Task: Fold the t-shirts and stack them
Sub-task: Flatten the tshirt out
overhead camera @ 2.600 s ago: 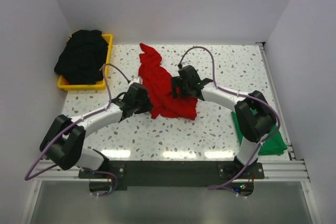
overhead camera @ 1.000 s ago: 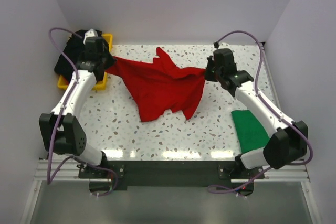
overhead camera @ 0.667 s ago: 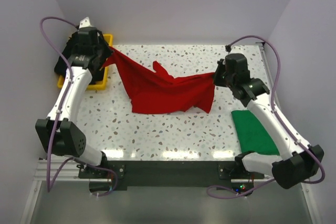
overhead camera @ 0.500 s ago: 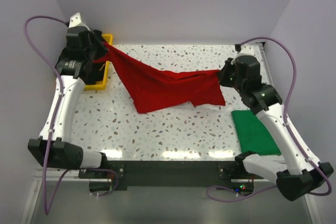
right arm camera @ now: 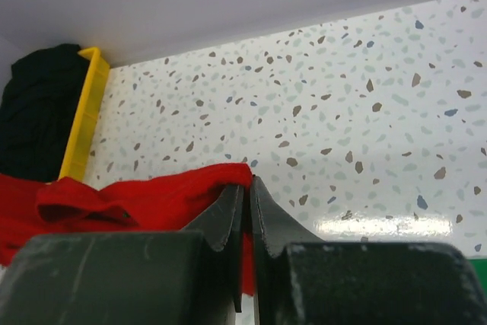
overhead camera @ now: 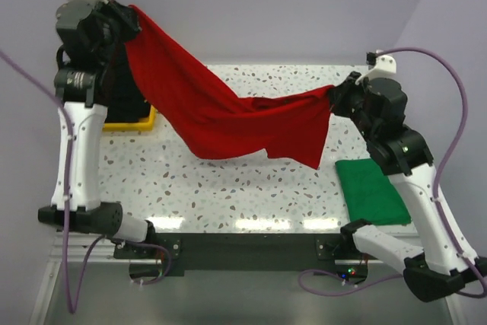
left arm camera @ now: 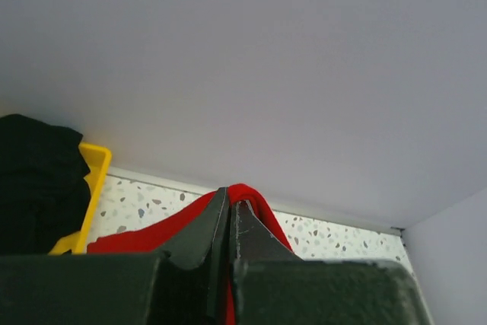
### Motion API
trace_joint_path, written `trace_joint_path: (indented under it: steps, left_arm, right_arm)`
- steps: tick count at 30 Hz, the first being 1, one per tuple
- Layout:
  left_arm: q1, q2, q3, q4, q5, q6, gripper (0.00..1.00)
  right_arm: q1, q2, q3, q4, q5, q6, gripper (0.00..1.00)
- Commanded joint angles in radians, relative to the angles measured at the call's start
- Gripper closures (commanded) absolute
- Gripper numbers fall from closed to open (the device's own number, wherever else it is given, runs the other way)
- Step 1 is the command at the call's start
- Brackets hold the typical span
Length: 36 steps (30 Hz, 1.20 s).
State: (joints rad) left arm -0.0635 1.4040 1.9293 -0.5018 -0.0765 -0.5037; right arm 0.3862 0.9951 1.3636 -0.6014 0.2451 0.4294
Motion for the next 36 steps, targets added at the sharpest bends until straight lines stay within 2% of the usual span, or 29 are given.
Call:
trace_joint_path:
  steps: [1, 3, 4, 7, 8, 9, 10, 11, 12, 13, 15, 16, 18, 19, 21, 22, 25, 29, 36]
  left_arm:
    - [0.005, 0.238, 0.048, -0.004, 0.128, 0.016, 0.96]
    - [0.005, 0.374, 0.057, 0.020, 0.203, 0.004, 0.96]
    - [0.005, 0.426, 0.080, 0.031, 0.225, 0.001, 0.93]
    - [0.004, 0.639, 0.204, -0.058, 0.305, -0.001, 0.88]
    - [0.004, 0.668, 0.209, -0.069, 0.317, -0.005, 0.78]
    - [0.004, 0.674, 0.195, -0.070, 0.333, -0.010, 0.73]
    - [0.004, 0.653, 0.118, -0.032, 0.337, -0.013, 0.61]
    - [0.002, 0.618, 0.053, 0.007, 0.337, -0.022, 0.56]
    - [0.002, 0.527, -0.020, 0.056, 0.337, -0.032, 0.50]
    - [0.002, 0.479, -0.153, 0.128, 0.337, -0.041, 0.43]
    - [0.001, 0.347, -0.261, 0.157, 0.311, -0.071, 0.42]
    - [-0.005, 0.304, -0.377, 0.170, 0.285, -0.088, 0.41]
    - [-0.015, 0.159, -0.505, 0.189, 0.193, -0.130, 0.41]
    - [-0.027, 0.107, -0.629, 0.175, 0.141, -0.151, 0.41]
    - [-0.036, -0.047, -0.766, 0.187, 0.022, -0.199, 0.41]
    - [-0.038, -0.094, -0.888, 0.193, -0.006, -0.217, 0.41]
    - [-0.036, -0.241, -1.062, 0.143, -0.123, -0.275, 0.41]
    - [-0.036, -0.339, -1.202, 0.083, -0.225, -0.332, 0.41]
    - [-0.030, -0.352, -1.323, -0.001, -0.327, -0.415, 0.41]
  right_arm:
    - [-0.015, 0.140, 0.009, 0.041, 0.008, -0.001, 0.95]
    - [-0.053, 0.250, 0.008, 0.048, -0.044, 0.015, 0.95]
    - [-0.093, 0.325, 0.005, 0.066, -0.062, 0.035, 0.95]
    - [-0.211, 0.451, -0.017, 0.121, -0.211, 0.092, 0.88]
    - [-0.240, 0.494, -0.018, 0.127, -0.242, 0.104, 0.85]
    - [-0.266, 0.572, -0.026, 0.135, -0.307, 0.115, 0.80]
    - [-0.315, 0.605, -0.032, 0.155, -0.351, 0.129, 0.75]
    - [-0.337, 0.626, -0.044, 0.167, -0.386, 0.135, 0.73]
    - [-0.354, 0.651, -0.081, 0.182, -0.411, 0.140, 0.66]
    - [-0.374, 0.652, -0.102, 0.216, -0.434, 0.147, 0.63]
    - [-0.379, 0.634, -0.156, 0.239, -0.446, 0.152, 0.54]
    - [-0.379, 0.623, -0.170, 0.255, -0.463, 0.144, 0.52]
    - [-0.374, 0.599, -0.234, 0.282, -0.493, 0.150, 0.48]
    - [-0.365, 0.562, -0.259, 0.302, -0.491, 0.149, 0.44]
    - [-0.356, 0.527, -0.331, 0.304, -0.471, 0.144, 0.42]
    - [-0.342, 0.493, -0.357, 0.319, -0.469, 0.141, 0.40]
    - [-0.310, 0.442, -0.452, 0.340, -0.457, 0.149, 0.40]
    - [-0.248, 0.350, -0.555, 0.351, -0.417, 0.157, 0.40]
    - [-0.199, 0.269, -0.624, 0.344, -0.389, 0.166, 0.40]
